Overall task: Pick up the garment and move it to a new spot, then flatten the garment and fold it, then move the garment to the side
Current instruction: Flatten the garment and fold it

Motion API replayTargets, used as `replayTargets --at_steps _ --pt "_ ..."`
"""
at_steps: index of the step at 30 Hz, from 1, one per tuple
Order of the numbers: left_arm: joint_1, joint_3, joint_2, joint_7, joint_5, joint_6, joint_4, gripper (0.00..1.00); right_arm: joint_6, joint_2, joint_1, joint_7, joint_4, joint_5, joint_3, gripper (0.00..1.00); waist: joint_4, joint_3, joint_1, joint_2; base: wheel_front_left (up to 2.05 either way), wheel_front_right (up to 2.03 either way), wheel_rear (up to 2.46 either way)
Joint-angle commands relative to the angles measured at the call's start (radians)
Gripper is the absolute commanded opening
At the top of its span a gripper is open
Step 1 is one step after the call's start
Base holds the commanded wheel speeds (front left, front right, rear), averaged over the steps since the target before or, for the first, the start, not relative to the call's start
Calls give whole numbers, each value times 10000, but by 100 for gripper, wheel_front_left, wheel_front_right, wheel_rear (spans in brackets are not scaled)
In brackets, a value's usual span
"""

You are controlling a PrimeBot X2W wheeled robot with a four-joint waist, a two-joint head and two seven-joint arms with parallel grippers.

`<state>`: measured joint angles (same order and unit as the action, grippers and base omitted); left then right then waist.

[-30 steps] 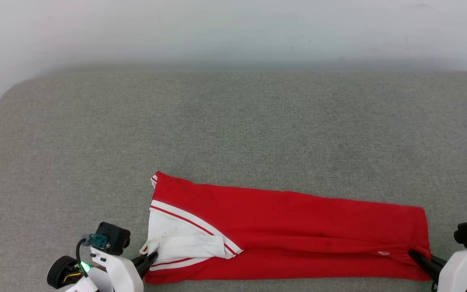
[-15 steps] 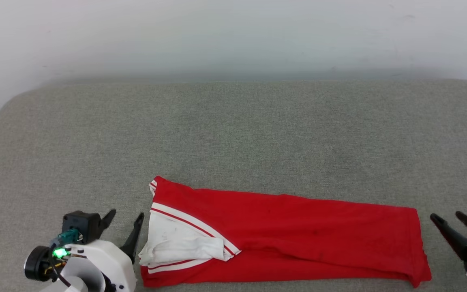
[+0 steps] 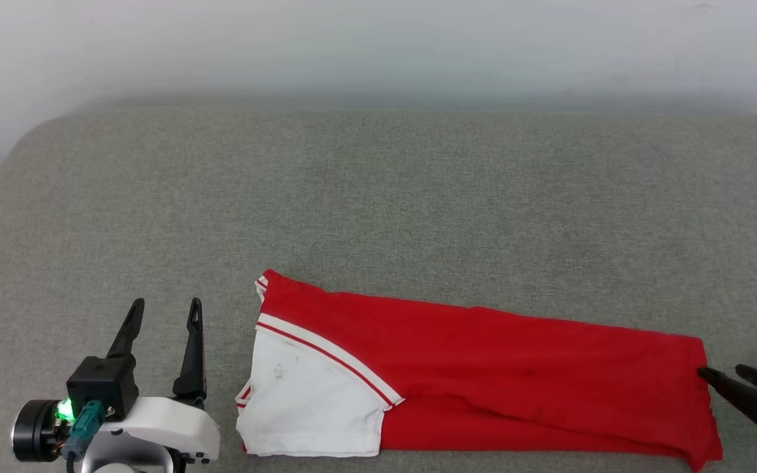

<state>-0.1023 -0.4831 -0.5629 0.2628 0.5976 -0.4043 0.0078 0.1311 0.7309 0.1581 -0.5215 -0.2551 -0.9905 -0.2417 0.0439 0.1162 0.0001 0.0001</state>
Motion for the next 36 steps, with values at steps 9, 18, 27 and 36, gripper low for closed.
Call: replayTargets --at_steps 9,18,27,36 --pt "833 1807 1800 23 -2015 1023 -182 100 -9 -477 331 -269 -666 -30 -769 100 430 409 -1 -1 0 0 0" --pt "1350 3089 3177 23 -3858 2129 -591 100 8 -1152 351 -3 -1211 -576 -1678 100 617 621 -1 -1 0 0 0" --pt "1605 3798 4066 24 -4886 2854 -450 100 7 -846 522 750 -1418 -618 -2413 47 652 587 -1 -1 0 0 0" --pt "1900 4054 4373 22 -5526 3088 -499 100 -13 -207 766 1849 -1980 -784 -2481 0 578 181 -1 -1 0 0 0"
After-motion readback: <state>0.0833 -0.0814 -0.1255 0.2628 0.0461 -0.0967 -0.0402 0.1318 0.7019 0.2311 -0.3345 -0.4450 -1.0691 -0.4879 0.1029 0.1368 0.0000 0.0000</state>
